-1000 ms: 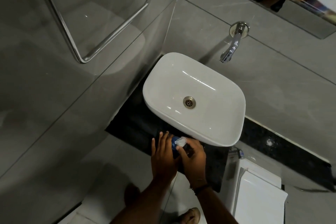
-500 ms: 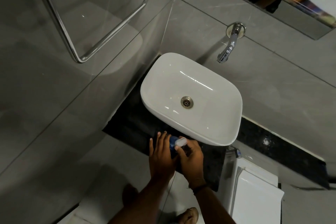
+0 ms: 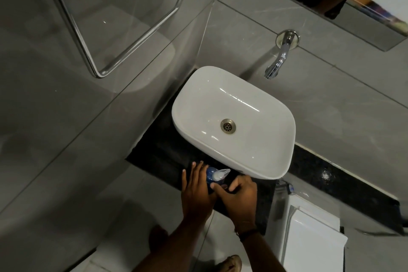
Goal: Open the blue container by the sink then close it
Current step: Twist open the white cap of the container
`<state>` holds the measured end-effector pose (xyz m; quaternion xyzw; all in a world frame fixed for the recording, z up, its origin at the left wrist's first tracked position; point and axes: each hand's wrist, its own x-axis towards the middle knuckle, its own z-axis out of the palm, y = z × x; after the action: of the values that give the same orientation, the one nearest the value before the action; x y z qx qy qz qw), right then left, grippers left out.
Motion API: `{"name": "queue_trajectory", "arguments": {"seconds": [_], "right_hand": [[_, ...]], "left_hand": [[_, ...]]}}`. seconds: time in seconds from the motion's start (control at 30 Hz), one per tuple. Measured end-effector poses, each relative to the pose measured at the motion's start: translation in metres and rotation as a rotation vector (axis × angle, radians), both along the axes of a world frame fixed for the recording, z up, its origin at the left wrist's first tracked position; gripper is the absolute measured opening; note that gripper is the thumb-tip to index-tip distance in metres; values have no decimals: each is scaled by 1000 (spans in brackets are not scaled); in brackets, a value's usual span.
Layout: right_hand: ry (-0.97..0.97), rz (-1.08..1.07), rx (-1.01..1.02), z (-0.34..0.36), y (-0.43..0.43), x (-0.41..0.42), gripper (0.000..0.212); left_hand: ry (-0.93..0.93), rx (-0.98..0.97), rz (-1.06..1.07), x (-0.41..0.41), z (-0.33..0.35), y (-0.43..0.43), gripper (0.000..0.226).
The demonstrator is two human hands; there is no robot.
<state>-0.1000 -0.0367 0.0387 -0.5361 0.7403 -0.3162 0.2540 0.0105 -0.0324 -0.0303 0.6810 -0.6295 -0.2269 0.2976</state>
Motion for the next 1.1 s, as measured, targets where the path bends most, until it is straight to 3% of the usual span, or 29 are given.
{"name": "queue_trajectory", "arguments": {"seconds": [0.07,0.13,0.23,0.33,0.47,0.57,0.67,0.77,0.87,1.0,1.1], "right_hand": [[-27,54,21,-2,3,1,46],[-69,137,89,-5,4,2,70],[-62,32,26,-6,0,3,36],[-127,-11,6,-11,-2,-5,38],[-154,201,179,-15,-9,-8,77],[-111,210,186,-17,-17,-8,53],[-135,84,174,-14,-17,2,26],[-165,-124,105,-16,-12,17,38],[-224,-263,37,-24,-9,32,33],[-273,-373,40,-27,-10,43,34],[-302,-339,94,-27,-12,40,37]], "left_hand": [[-14,-8,-9,0,-2,1,56],[-51,-13,-27,0,-5,2,54],[-9,-23,-3,0,-3,1,55],[27,-24,11,0,-1,0,57],[14,-18,-10,0,-7,1,60],[38,-18,4,0,-6,0,76],[22,-14,4,-1,-6,0,76],[10,0,12,-2,-7,1,60],[-54,-16,1,-3,-7,1,46],[-98,-8,-9,-4,-5,0,51],[-84,-30,10,-4,-8,-1,47]]}}
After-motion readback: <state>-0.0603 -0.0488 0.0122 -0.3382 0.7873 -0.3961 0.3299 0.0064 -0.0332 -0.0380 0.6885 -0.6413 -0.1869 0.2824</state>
